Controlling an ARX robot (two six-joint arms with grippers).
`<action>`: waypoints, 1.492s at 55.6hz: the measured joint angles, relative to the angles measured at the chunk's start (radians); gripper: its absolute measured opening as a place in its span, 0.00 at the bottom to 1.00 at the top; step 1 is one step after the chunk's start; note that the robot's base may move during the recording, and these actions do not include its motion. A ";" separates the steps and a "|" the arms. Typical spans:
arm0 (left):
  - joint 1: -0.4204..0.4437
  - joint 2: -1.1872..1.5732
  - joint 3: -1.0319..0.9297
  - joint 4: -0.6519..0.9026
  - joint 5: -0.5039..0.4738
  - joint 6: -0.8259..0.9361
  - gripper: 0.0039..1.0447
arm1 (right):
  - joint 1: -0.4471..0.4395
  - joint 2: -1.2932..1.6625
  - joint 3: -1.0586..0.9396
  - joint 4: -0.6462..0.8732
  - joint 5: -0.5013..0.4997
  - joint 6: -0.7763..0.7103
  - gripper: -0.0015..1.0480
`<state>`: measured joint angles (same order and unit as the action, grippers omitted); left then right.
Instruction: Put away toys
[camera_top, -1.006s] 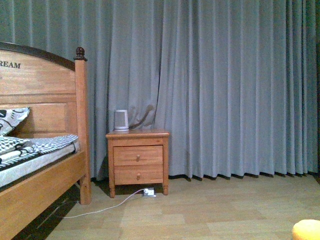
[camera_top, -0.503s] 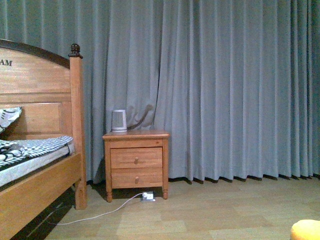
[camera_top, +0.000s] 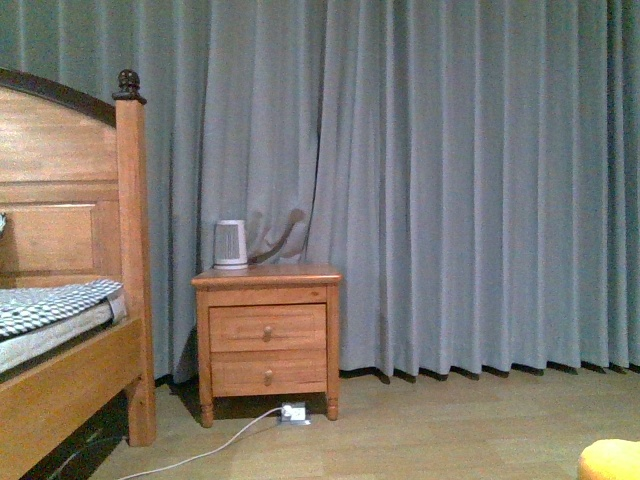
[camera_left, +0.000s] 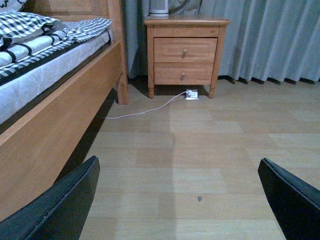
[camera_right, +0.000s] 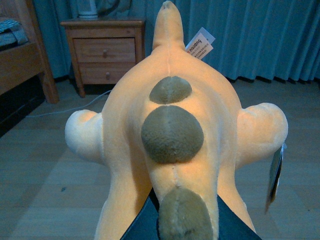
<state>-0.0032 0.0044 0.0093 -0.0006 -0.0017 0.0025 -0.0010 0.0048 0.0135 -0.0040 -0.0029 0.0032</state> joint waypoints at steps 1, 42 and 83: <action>0.000 0.000 0.000 0.000 0.000 0.000 0.94 | 0.000 0.000 0.000 0.000 0.000 0.000 0.06; 0.000 0.000 0.000 0.000 0.000 0.000 0.94 | 0.000 0.000 0.000 0.000 -0.001 0.000 0.06; 0.000 0.000 0.000 0.000 0.000 0.000 0.94 | 0.000 0.000 0.000 0.000 0.000 0.000 0.06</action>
<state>-0.0029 0.0044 0.0093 -0.0006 -0.0017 0.0025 -0.0010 0.0051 0.0135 -0.0040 -0.0032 0.0032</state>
